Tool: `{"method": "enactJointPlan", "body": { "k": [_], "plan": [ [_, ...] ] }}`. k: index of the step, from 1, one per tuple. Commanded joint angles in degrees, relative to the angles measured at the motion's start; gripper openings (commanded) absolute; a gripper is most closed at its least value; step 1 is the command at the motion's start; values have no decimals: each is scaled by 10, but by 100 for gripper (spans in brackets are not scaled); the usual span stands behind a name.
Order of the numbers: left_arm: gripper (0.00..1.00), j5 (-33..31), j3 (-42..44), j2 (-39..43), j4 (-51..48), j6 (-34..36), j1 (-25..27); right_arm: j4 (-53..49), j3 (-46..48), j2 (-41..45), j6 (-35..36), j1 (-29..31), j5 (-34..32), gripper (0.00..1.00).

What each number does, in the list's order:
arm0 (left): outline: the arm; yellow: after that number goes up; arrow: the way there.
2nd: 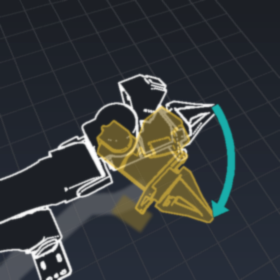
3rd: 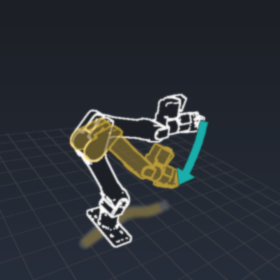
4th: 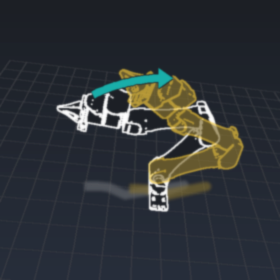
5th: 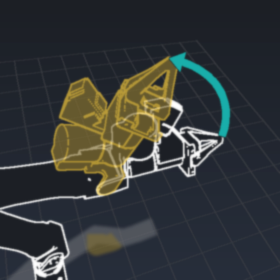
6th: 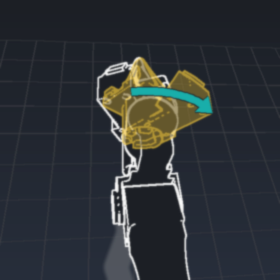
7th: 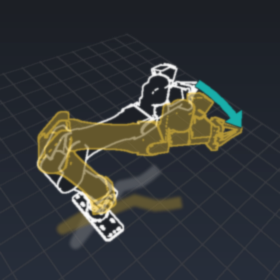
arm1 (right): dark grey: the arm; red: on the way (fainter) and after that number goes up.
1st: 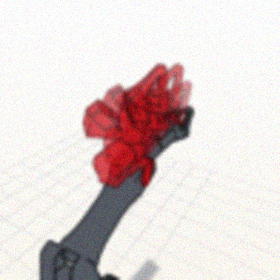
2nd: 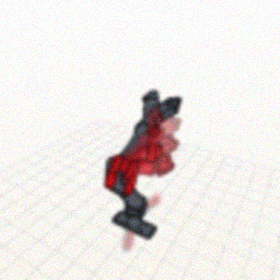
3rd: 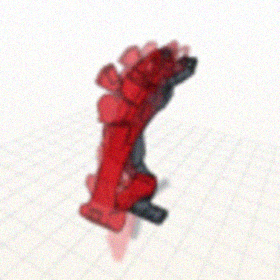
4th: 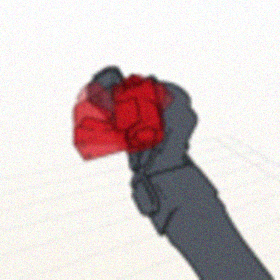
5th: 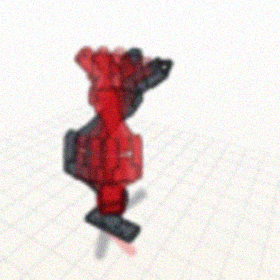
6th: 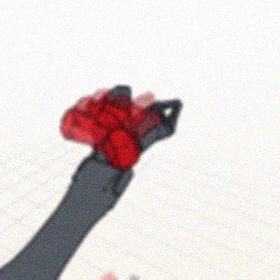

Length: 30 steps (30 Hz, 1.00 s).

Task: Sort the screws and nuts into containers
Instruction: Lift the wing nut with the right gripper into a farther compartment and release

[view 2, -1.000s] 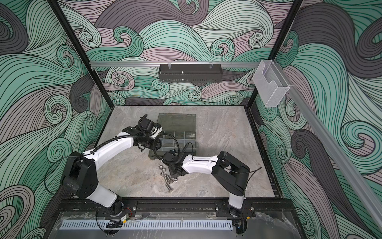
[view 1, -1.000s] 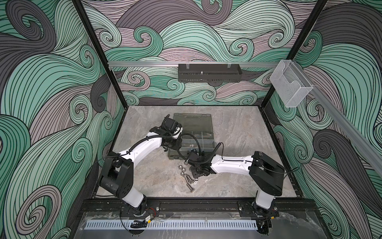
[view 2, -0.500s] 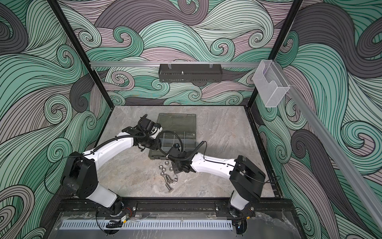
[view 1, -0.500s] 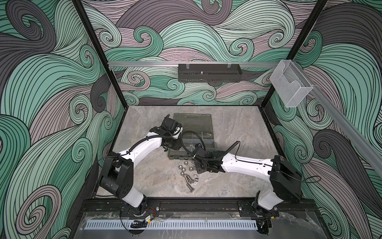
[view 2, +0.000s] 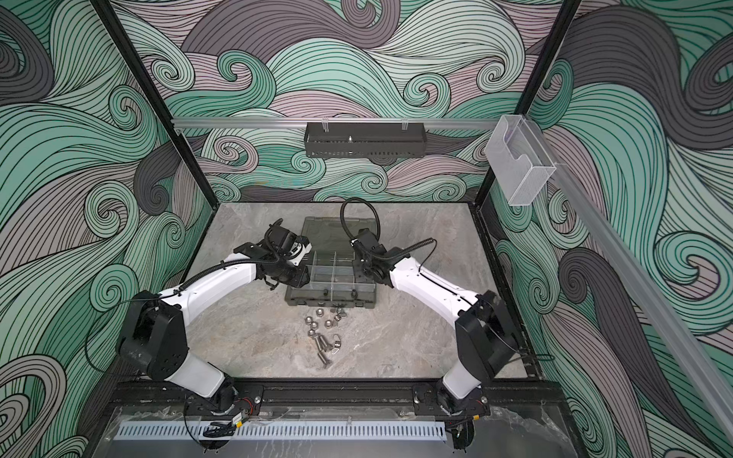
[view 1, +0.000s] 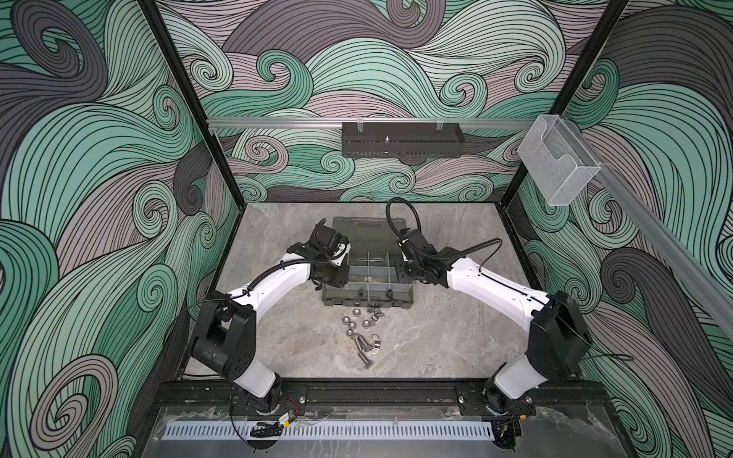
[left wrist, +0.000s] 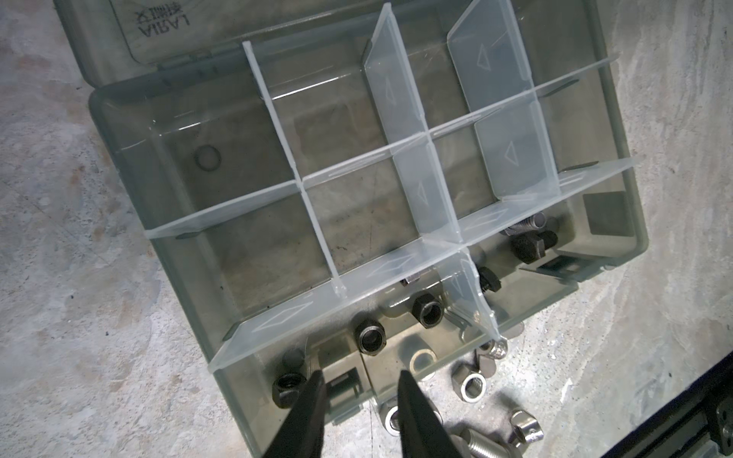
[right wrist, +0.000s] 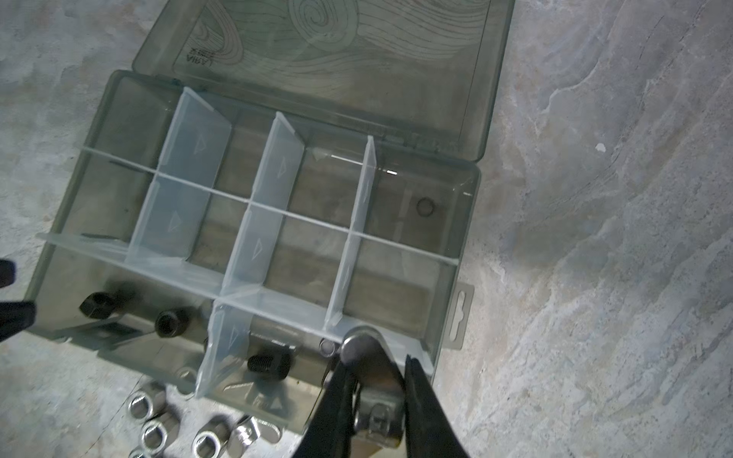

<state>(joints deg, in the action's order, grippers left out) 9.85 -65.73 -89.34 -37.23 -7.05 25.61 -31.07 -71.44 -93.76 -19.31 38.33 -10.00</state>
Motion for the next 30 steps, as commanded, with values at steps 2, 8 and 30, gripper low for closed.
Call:
{"method": "enactJointPlan", "body": {
  "k": [2,8,30],
  "plan": [
    [35,13,4,18,3,-4,-6,-8,-27,-48,37,-20,19,22],
    [35,17,3,15,4,-6,-6,1,-32,-79,36,-25,24,24],
    [35,22,3,11,6,-6,-6,-1,-12,-44,27,-30,47,35]
  ]
}}
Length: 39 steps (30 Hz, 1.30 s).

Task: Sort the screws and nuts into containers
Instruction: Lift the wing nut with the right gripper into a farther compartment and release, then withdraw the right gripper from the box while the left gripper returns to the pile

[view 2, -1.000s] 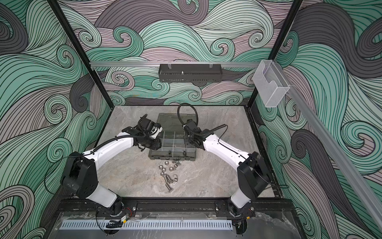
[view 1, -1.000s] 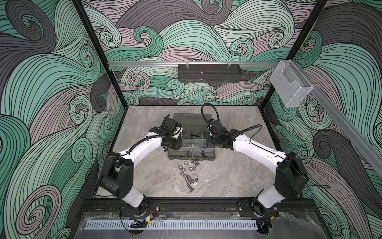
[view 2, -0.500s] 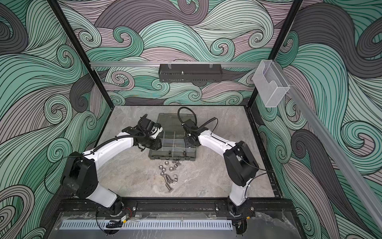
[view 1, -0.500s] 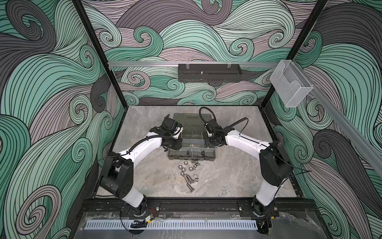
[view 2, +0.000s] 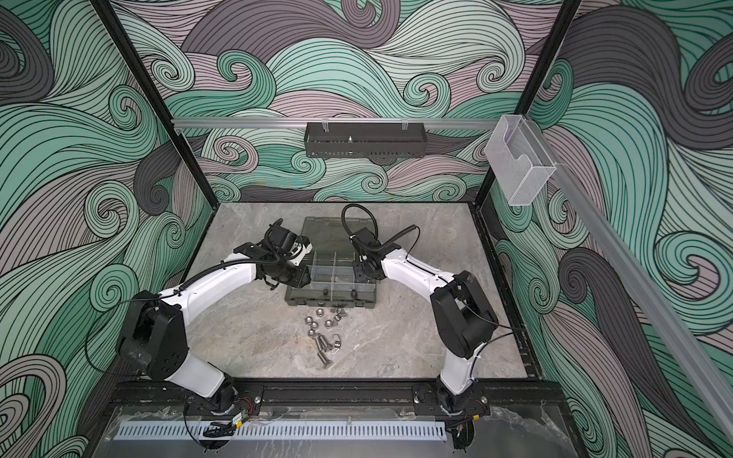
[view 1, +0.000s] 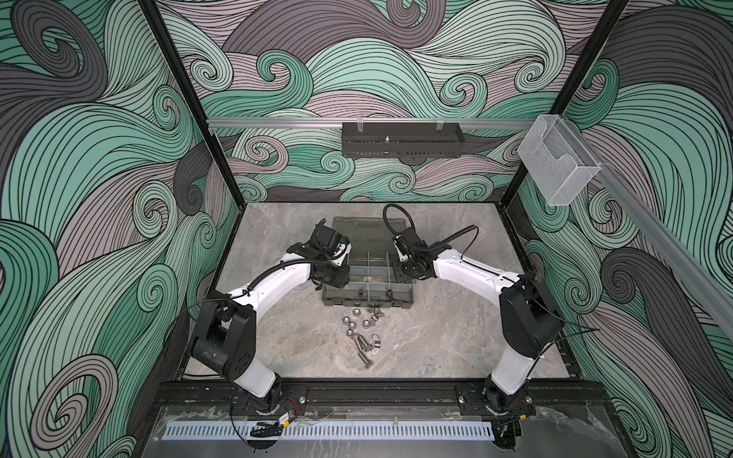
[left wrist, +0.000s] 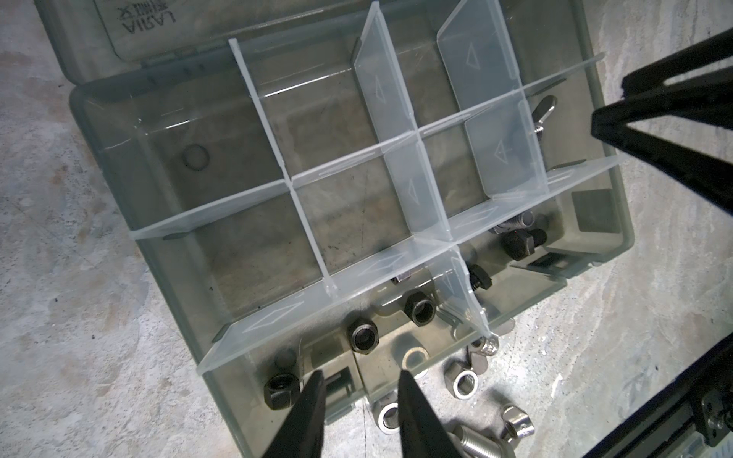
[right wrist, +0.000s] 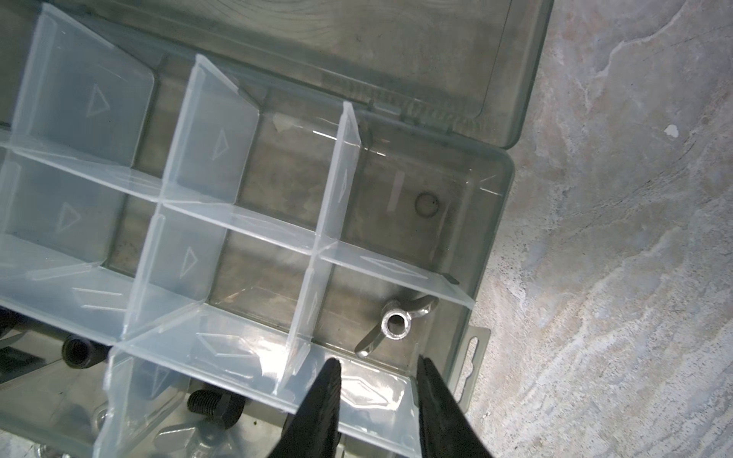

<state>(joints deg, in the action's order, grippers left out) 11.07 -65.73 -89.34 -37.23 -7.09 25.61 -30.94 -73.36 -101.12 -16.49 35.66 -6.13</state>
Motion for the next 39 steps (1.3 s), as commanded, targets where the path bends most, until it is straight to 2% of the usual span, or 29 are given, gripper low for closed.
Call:
{"method": "enactJointPlan", "body": {
  "k": [1,6,12,17,25,39],
  "plan": [
    [35,10,3,11,5,-6,-6,-4,11,35,-2,-3,13,35],
    [35,11,3,10,6,-6,-6,-2,39,68,-8,-2,29,35],
    [35,48,6,1,5,12,-4,10,112,153,-25,-2,38,35],
    [35,71,23,12,10,-20,12,-6,172,237,-22,-2,31,36],
    [36,46,45,44,-4,-67,99,-30,248,345,-28,-3,13,37],
    [36,35,92,37,14,-174,260,-30,338,409,-67,-3,8,38]
  ]
}}
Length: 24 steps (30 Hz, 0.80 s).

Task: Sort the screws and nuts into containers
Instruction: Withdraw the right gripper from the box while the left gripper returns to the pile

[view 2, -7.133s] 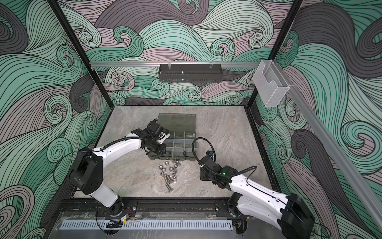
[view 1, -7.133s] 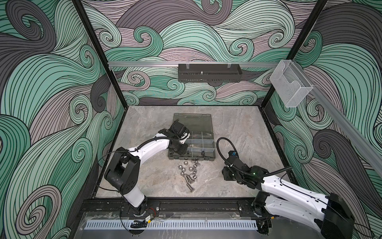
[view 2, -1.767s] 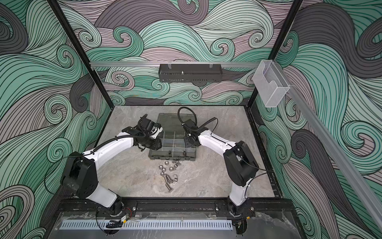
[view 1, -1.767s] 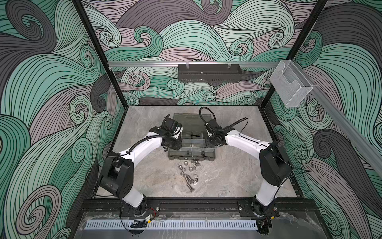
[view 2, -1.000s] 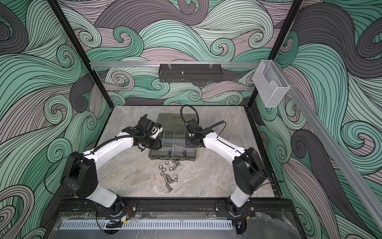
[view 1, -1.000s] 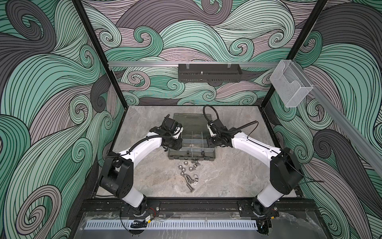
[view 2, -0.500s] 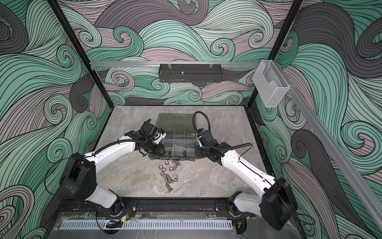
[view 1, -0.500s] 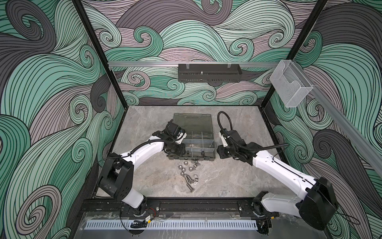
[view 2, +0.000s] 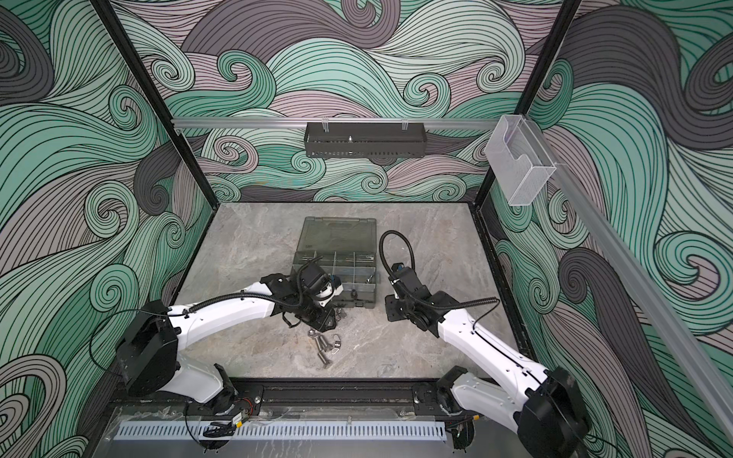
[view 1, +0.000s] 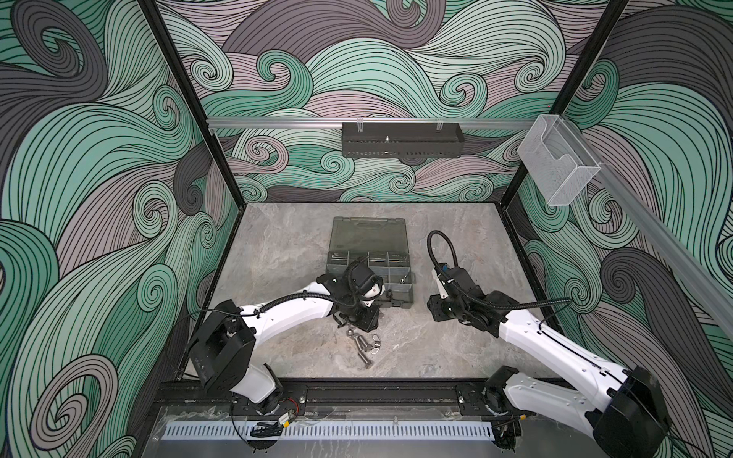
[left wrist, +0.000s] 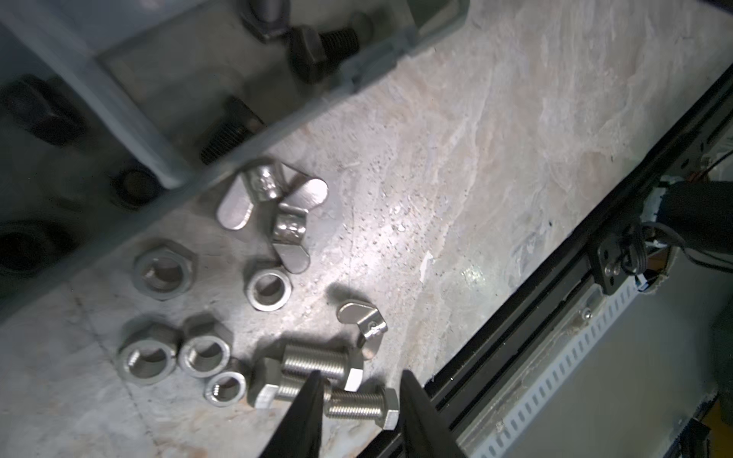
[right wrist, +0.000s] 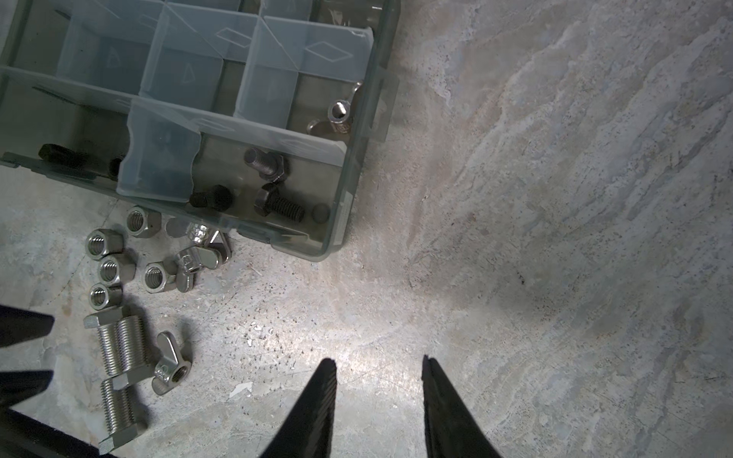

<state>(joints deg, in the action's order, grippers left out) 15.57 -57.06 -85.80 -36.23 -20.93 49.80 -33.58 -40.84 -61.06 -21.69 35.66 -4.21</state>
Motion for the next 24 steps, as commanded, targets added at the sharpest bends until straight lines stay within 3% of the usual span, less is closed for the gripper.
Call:
{"method": "enactJointPlan", "body": {
  "k": [1,13,24],
  "plan": [
    [36,-11,6,-2,7,-42,26,-3,19,12,-17,-3,-10,38],
    [36,-11,-13,-72,27,-88,101,10,63,47,-41,-3,-4,38],
    [38,-59,-28,-100,7,-109,105,17,79,56,-44,-3,3,40]
  ]
}}
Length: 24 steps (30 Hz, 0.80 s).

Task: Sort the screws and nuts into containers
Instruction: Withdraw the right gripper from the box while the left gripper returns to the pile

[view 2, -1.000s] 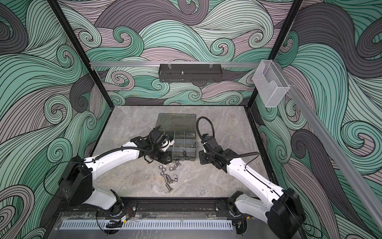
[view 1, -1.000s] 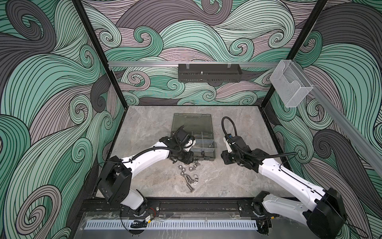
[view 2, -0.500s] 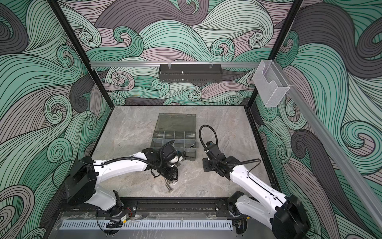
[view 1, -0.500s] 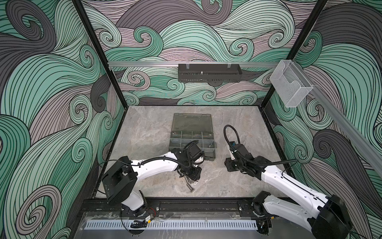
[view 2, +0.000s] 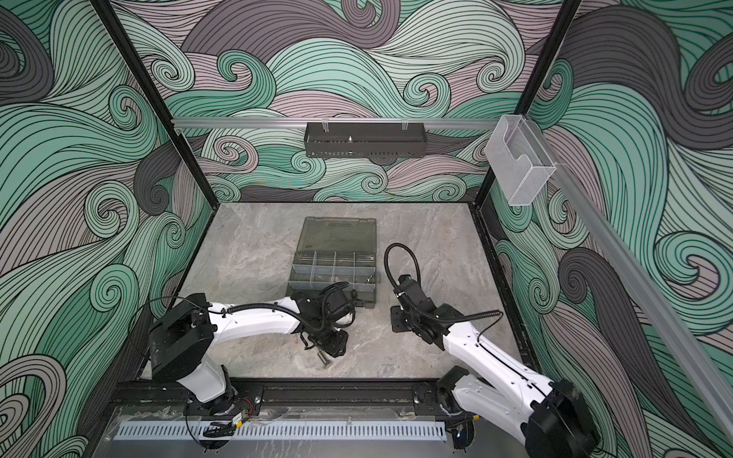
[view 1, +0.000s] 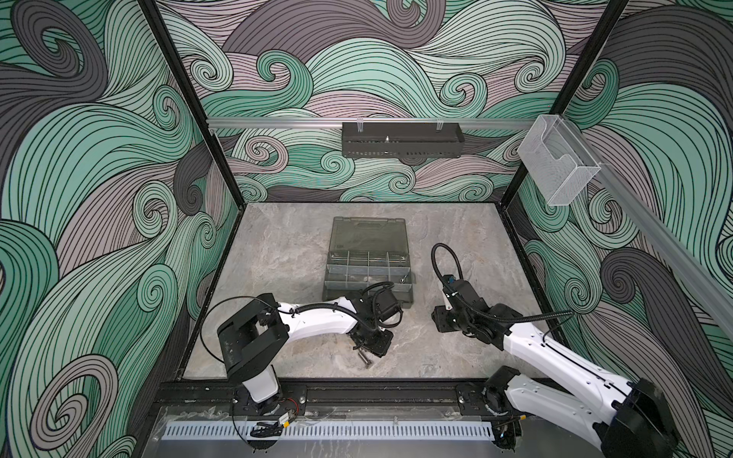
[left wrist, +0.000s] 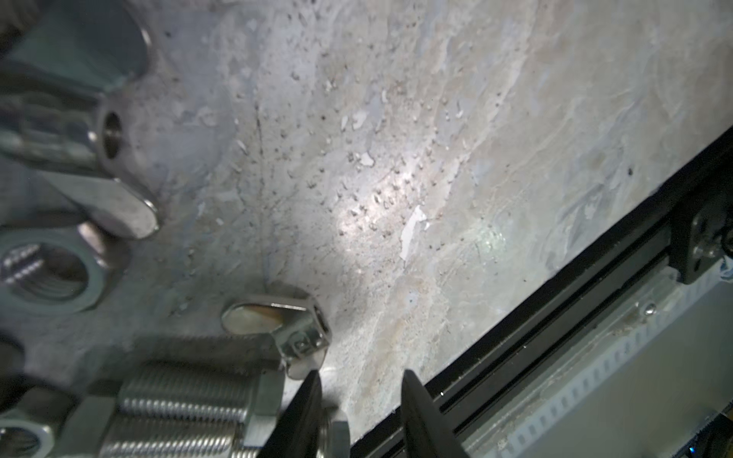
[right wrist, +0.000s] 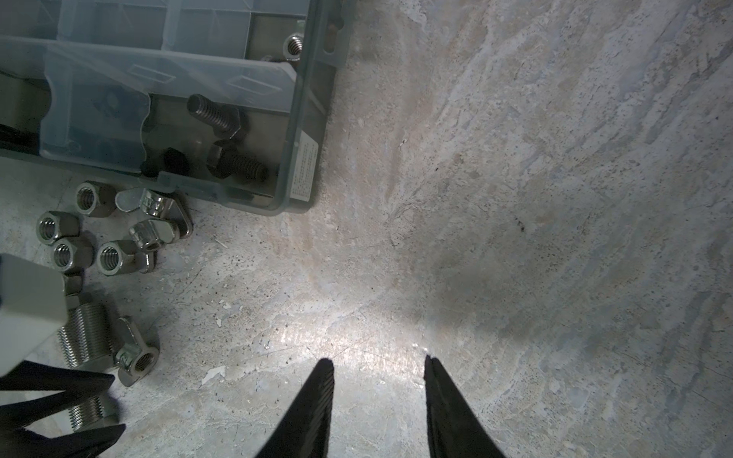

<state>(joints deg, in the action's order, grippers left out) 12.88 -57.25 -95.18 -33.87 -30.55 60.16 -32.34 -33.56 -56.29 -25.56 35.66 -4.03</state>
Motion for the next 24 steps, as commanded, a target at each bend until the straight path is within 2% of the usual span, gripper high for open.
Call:
{"method": "enactJointPlan", "body": {
  "k": [1,12,24],
  "plan": [
    [38,-37,-30,-9,-19,-13,1,5,9,9,-6,-3,2,40],
    [39,-74,-54,-29,-42,-11,2,10,26,26,-16,-3,6,40],
    [38,-82,-43,-30,-41,-13,2,15,30,19,-16,-3,7,40]
  ]
}}
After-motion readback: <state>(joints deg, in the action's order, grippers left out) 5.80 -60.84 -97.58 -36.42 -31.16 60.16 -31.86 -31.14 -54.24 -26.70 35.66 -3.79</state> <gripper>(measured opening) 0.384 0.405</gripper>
